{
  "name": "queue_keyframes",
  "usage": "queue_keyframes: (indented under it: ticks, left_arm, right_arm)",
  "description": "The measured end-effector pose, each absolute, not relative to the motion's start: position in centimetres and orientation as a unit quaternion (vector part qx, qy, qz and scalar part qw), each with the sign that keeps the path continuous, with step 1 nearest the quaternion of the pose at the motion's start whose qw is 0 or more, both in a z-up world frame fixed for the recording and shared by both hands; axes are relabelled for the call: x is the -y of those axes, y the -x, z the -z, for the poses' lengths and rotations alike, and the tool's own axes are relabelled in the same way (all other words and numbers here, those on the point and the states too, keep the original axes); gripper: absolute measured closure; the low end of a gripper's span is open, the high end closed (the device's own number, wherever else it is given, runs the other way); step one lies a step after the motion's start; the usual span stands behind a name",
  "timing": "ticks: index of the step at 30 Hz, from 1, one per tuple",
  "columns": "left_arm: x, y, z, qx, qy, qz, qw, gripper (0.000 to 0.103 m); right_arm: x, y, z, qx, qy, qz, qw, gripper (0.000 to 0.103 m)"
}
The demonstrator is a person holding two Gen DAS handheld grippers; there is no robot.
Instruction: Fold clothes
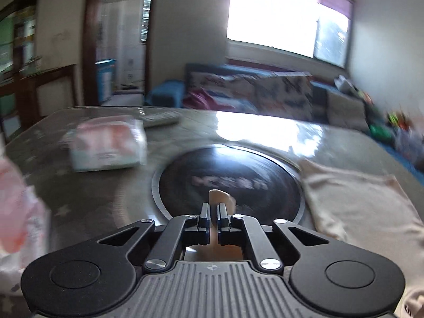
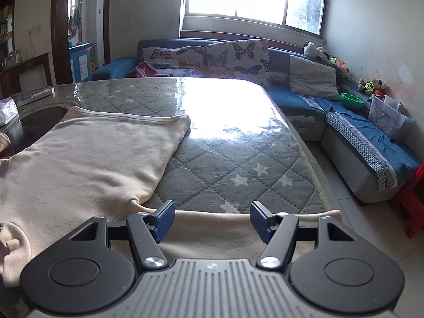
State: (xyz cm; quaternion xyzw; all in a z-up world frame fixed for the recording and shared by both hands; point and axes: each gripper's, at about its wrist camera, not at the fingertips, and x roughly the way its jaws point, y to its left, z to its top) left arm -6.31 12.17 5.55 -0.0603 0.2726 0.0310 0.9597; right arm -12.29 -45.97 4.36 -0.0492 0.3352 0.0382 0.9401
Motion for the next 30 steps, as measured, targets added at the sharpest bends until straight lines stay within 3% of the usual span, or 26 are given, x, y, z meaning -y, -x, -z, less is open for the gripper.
queue_keyframes:
  ticks: [13, 22, 30]
  left_arm:
    - [-18.2, 10.8, -2.8, -0.317, 0.094, -0.158, 0.93, 0.098]
    - [-11.1, 8.3, -4.7, -0.319, 0.111, 0.014, 0.941, 0.095]
    - [-6.3, 5.7, -2.4, -0.332, 0.026, 0.049, 0.942, 0.092]
  right_arm:
    - [46.5, 12.7, -3.2, -0.354, 0.036, -0.025, 0.934, 0.038]
    - [49.4, 12.3, -2.2, -0.366, -0.012, 0.019, 0.93, 0.033]
    - [50.0, 12.3, -1.6, -0.363, -0.021, 0.024, 0.931, 0.021]
